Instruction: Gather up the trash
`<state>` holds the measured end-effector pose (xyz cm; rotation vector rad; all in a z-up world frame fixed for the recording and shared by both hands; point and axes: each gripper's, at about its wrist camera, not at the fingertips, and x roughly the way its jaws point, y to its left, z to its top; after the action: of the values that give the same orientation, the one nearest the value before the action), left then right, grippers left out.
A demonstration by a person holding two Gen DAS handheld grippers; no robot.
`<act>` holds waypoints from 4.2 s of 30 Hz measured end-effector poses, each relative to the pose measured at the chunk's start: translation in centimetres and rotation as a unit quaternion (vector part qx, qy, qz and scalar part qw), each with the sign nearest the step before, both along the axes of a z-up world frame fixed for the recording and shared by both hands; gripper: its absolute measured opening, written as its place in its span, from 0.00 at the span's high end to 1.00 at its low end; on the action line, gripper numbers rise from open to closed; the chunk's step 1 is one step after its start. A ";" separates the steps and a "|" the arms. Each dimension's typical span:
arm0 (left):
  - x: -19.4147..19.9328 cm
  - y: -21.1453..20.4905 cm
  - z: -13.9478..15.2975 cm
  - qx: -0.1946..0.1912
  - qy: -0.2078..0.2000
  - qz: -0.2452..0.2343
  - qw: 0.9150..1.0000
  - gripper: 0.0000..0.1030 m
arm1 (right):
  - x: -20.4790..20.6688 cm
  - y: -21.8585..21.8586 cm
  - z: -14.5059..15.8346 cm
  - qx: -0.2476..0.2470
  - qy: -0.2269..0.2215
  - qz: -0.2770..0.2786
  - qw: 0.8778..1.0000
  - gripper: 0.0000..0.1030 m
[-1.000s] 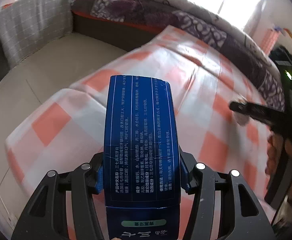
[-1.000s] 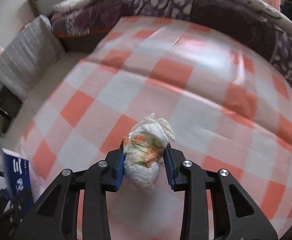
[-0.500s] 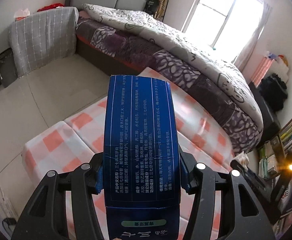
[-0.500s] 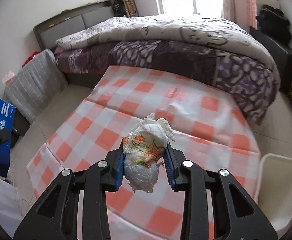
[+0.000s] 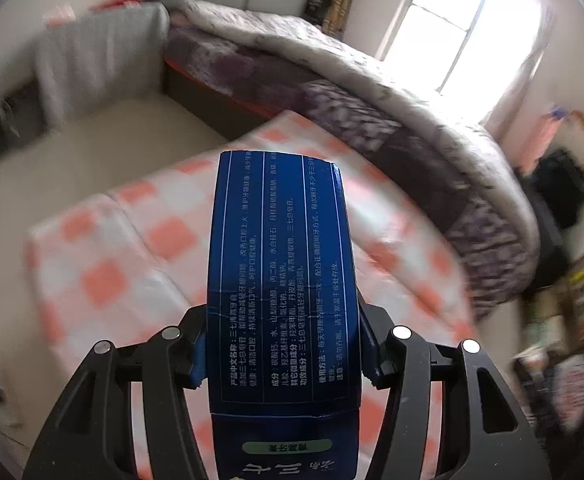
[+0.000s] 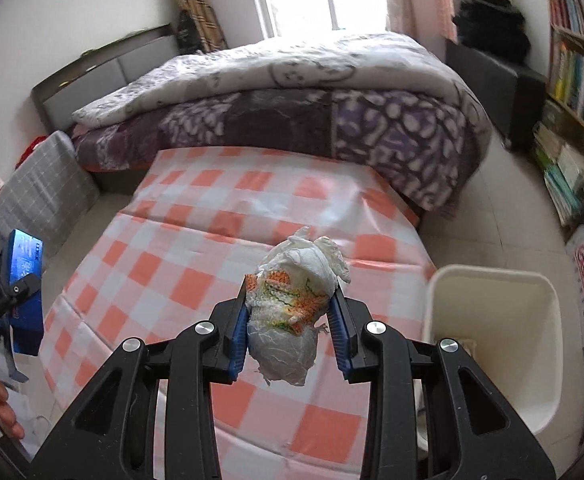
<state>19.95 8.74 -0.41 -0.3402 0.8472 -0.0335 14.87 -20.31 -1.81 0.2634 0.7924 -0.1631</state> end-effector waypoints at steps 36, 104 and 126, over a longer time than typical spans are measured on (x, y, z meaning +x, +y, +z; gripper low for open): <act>-5.1 -23.0 -3.6 0.074 -0.008 -0.255 0.964 0.46 | -8.2 -17.8 -1.5 -0.023 0.068 -0.181 0.981 0.61; -9.8 -16.6 -0.2 0.199 -0.096 -0.130 0.967 0.07 | -12.2 -3.9 1.4 -0.143 -0.075 -0.181 0.970 0.07; -9.8 -16.2 -0.5 0.196 -0.087 -0.134 0.968 0.07 | -11.8 -2.9 1.2 -0.145 -0.077 -0.162 0.973 0.07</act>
<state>10.18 -7.47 -0.93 0.1490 0.7010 -0.1428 3.04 -23.16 -0.64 0.1240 0.5573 -0.5564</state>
